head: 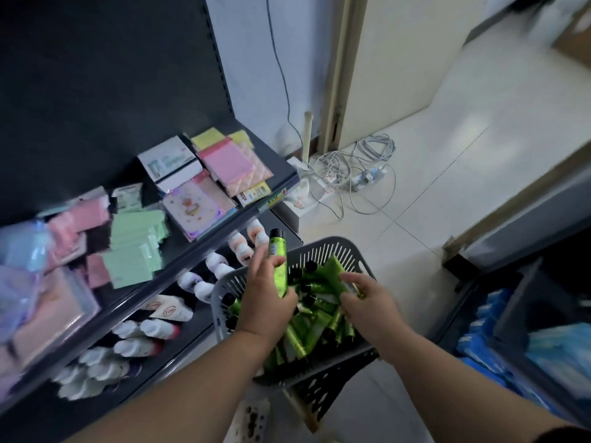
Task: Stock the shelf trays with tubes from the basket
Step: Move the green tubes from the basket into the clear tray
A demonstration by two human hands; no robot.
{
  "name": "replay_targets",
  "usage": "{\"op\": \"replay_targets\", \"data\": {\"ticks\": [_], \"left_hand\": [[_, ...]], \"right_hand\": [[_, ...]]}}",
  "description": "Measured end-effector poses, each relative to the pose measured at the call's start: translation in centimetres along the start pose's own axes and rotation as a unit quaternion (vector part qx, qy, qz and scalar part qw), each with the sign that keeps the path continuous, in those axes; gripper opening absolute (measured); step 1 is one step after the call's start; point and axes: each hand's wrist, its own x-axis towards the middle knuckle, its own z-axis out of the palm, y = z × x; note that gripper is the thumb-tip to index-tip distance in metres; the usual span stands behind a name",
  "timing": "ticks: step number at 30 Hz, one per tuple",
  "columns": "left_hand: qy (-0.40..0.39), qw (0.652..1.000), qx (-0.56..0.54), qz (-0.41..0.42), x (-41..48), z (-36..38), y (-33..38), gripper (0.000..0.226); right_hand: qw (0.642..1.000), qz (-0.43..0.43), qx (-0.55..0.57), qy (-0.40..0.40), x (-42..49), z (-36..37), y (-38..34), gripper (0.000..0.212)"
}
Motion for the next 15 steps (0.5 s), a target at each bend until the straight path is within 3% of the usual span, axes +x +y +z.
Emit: {"op": "replay_targets", "data": {"ticks": [3,6,10,15], "left_hand": [[-0.007,1.0,-0.006,0.023,-1.4,-3.7,2.2,0.039],[-0.017,0.997,-0.071,-0.03,-2.9,-7.2,4.5,0.023],[0.002,0.974,-0.2,-0.11,-5.0,-12.2,7.6,0.019],[0.037,0.968,-0.226,-0.103,-8.1,-19.1,10.4,0.039]], "right_hand": [[0.999,-0.029,0.014,-0.008,-2.9,-1.2,-3.0,0.036],[0.996,-0.051,0.068,-0.033,-5.4,-1.8,-5.9,0.036],[0.989,-0.073,0.114,-0.063,-8.4,-2.0,-9.8,0.039],[0.984,-0.13,0.09,-0.079,-13.4,-1.5,-14.4,0.028]]}}
